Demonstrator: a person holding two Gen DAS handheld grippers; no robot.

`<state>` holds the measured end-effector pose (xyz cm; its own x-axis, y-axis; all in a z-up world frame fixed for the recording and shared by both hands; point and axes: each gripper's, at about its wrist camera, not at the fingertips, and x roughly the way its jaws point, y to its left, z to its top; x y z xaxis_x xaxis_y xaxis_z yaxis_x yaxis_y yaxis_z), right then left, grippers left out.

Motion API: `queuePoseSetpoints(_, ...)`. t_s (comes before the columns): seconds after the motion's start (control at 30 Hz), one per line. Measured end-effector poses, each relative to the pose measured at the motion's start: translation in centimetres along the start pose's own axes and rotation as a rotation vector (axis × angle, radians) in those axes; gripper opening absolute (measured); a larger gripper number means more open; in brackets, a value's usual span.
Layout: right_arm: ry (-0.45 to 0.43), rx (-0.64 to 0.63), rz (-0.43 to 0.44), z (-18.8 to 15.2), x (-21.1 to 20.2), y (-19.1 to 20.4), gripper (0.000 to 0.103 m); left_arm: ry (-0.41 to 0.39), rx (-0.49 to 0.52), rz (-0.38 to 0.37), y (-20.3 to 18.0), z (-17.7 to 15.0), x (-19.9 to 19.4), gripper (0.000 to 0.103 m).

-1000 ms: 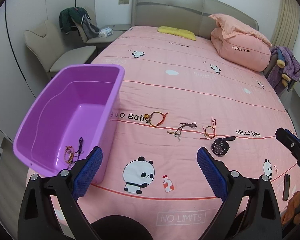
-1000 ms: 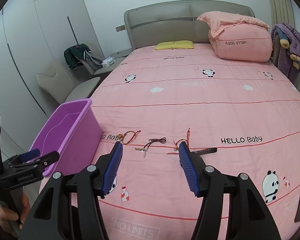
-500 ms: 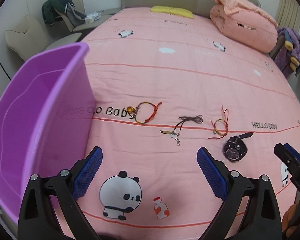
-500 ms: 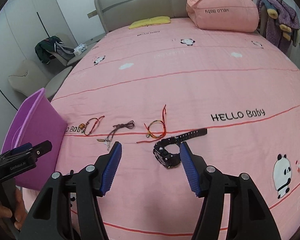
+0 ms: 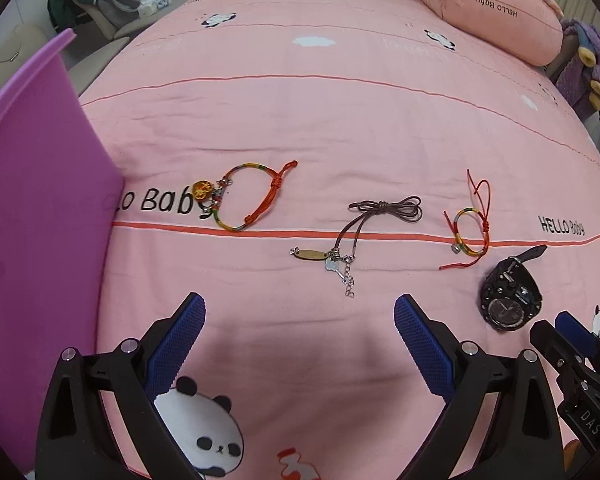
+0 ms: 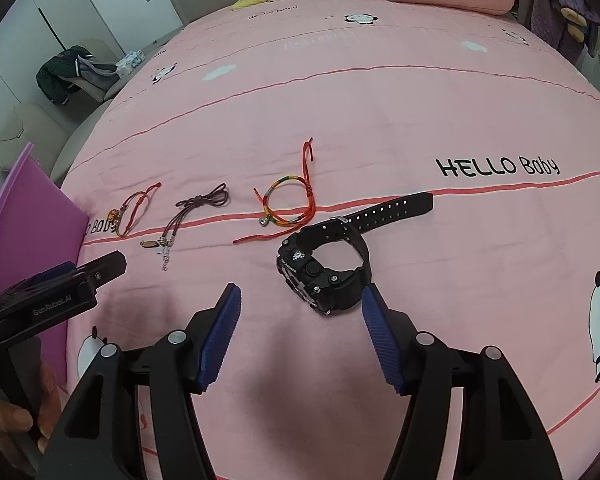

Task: Organize jewelry
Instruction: 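Grasp the brown cord necklace with the left tool while the right tool grasps the black watch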

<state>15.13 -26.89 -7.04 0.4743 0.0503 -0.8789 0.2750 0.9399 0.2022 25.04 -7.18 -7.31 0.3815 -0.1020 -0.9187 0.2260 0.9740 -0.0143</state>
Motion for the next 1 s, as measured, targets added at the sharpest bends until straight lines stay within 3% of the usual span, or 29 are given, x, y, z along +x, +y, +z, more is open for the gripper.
queuePoseSetpoints(0.8,0.071,0.092,-0.064,0.2,5.6,-1.8,0.062,0.056,0.018,0.0,-1.1,0.9,6.3,0.094)
queuePoseSetpoints(1.0,0.069,0.106,-0.063,0.3,6.4,-1.8,0.068,0.049,0.033,0.017,-1.9,1.3,7.4,0.094)
